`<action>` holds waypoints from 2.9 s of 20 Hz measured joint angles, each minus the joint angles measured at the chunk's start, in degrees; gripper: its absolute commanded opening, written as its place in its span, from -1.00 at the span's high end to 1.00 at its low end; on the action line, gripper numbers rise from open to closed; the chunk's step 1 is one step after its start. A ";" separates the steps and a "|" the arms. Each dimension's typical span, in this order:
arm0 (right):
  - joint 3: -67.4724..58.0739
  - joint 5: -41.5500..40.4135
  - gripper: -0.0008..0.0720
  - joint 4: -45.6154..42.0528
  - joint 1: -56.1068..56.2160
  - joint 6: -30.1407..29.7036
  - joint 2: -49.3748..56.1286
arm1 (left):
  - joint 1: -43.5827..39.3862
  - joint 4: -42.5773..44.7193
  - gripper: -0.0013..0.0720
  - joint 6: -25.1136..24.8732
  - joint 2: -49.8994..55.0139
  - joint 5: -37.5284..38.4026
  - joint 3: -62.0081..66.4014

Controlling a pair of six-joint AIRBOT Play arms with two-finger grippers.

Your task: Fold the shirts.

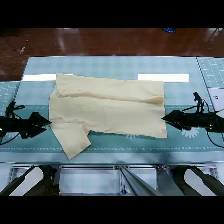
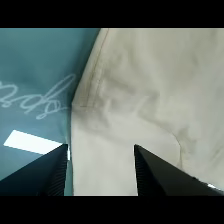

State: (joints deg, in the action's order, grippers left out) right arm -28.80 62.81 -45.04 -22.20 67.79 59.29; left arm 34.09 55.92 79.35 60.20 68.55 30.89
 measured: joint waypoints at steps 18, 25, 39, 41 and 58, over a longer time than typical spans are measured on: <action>6.67 6.12 -0.17 -1.97 -13.62 1.16 -4.90 | -12.44 -4.98 0.92 -2.01 7.15 -8.35 -3.17; 10.38 7.91 -0.16 -4.15 -15.04 3.10 -2.32 | -13.09 -5.22 0.92 -2.80 7.26 -8.52 -2.19; -5.22 2.27 0.92 8.83 1.01 -3.41 9.81 | -13.38 -6.10 0.92 -3.06 8.92 -4.83 10.97; -10.38 1.77 0.92 8.52 1.33 -2.84 11.67 | -14.34 -6.21 0.92 -2.43 12.04 -4.04 17.64; -44.30 -0.59 0.92 10.19 4.55 0.44 39.32 | -24.41 -6.45 0.92 12.15 52.72 0.20 72.72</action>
State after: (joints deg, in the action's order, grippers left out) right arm -73.10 62.22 -34.85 -17.65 68.23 98.61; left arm 9.67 49.47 91.50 112.92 68.75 103.61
